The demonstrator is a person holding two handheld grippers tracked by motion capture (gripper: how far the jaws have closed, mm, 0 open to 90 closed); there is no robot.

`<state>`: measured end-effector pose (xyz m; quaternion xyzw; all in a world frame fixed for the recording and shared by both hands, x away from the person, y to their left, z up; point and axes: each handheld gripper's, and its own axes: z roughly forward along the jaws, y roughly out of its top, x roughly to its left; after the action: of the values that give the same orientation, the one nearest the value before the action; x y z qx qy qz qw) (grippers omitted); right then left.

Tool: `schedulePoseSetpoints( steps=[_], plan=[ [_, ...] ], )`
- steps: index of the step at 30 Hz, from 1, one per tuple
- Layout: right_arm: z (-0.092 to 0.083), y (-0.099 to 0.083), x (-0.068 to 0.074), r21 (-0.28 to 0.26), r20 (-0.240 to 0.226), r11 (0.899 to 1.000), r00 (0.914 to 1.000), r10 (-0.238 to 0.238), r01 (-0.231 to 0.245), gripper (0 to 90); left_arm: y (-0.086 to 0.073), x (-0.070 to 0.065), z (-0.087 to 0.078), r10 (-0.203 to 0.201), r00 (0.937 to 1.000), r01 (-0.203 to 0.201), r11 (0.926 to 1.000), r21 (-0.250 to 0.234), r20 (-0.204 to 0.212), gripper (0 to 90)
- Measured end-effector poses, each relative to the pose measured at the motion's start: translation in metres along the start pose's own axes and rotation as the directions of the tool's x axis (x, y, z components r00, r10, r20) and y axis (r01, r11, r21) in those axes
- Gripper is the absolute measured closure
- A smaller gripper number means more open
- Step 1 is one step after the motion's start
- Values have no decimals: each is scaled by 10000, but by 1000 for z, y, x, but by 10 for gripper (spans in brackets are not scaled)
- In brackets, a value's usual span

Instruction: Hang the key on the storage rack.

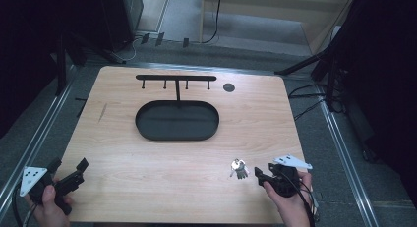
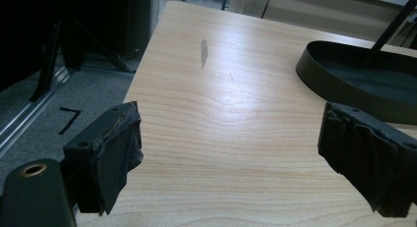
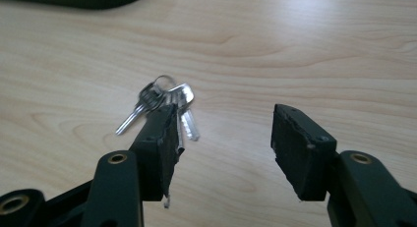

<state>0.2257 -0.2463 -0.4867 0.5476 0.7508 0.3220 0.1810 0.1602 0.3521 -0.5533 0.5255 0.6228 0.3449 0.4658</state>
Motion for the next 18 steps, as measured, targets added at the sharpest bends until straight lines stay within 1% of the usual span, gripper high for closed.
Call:
schedulePoseSetpoints(
  steps=[1, 2, 3, 4, 5, 6, 7, 8, 9, 10, 11, 12, 13, 14, 16, 17, 18],
  plan=[
    [6, 9, 7, 1167, 160, 9930, 9997, 168, -185, 429, 0, 0, 0, 17, 10000, -17, 10000, 23, 15, 97],
    [6, 9, 7, 1167, 160, 9930, 9997, 168, -185, 429, 0, 0, 0, 17, 10000, -17, 10000, 23, 15, 97],
    [12, 15, 12, 1774, 93, 9837, 9996, 283, -295, 406, 0, 0, 1, 3, 10000, -4, 10000, 45, 21, 97],
    [12, 15, 12, 1774, 93, 9837, 9996, 283, -295, 406, 0, 0, 1, 3, 10000, -4, 10000, 45, 21, 97],
    [21, 21, 19, 2441, -62, 9696, 9998, 194, -173, 416, 0, 0, 1, 0, 10000, 0, 10000, 54, 25, 97],
    [24, 22, 22, 2638, -12, 9645, 9999, 103, -96, 414, 0, 0, 1, 9, 10000, -10, 10000, 76, 11, 97],
    [28, 25, 25, 2935, 47, 9560, 10000, -49, 33, 407, 0, 0, 0, 8, 10000, -8, 10000, 66, 33, 97],
    [32, 27, 29, 3192, 61, 9476, 9999, -100, 76, 406, 0, 0, 0, 14, 10000, -15, 10000, 53, 58, 97],
    [35, 30, 32, 3381, 11, 9409, 9998, -219, 202, 410, 0, 0, 0, 14, 10000, -15, 10000, 53, 58, 97],
    [35, 30, 32, 3381, 11, 9409, 9998, -219, 202, 410, 0, 0, 0, 6, 10000, -6, 10000, 51, 62, 97],
    [40, 35, 37, 3587, 172, 9326, 9986, -502, 407, 434, 0, 0, 1, -4, 10000, 4, 10000, 71, 62, 97],
    [40, 35, 37, 3587, 172, 9326, 9986, -502, 407, 434, 0, 0, 1, -4, 10000, 4, 10000, 71, 62, 97],
    [42, 40, 42, 3604, 299, 9299, 9955, -897, 730, 482, 0, 0, 1, -5, 10000, 4, 10000, 79, 71, 97],
    [44, 41, 43, 3663, 335, 9275, 9951, -932, 745, 483, 0, 0, 1, 1, 10000, -1, 10000, 92, 54, 97],
    [49, 44, 45, 3753, 140, 9222, 9942, -1065, 935, 460, 0, 0, 1, -3, 10000, 2, 10000, 94, 50, 97],
    [54, 45, 46, 4000, 55, 9118, 9946, -1039, 930, 438, 0, 0, 1, 2, 10000, -3, 9999, 114, 71, 97],
    [54, 45, 46, 4000, 55, 9118, 9946, -1039, 930, 438, 0, 0, 1, 2, 10000, -3, 9999, 114, 71, 97]
  ],
)
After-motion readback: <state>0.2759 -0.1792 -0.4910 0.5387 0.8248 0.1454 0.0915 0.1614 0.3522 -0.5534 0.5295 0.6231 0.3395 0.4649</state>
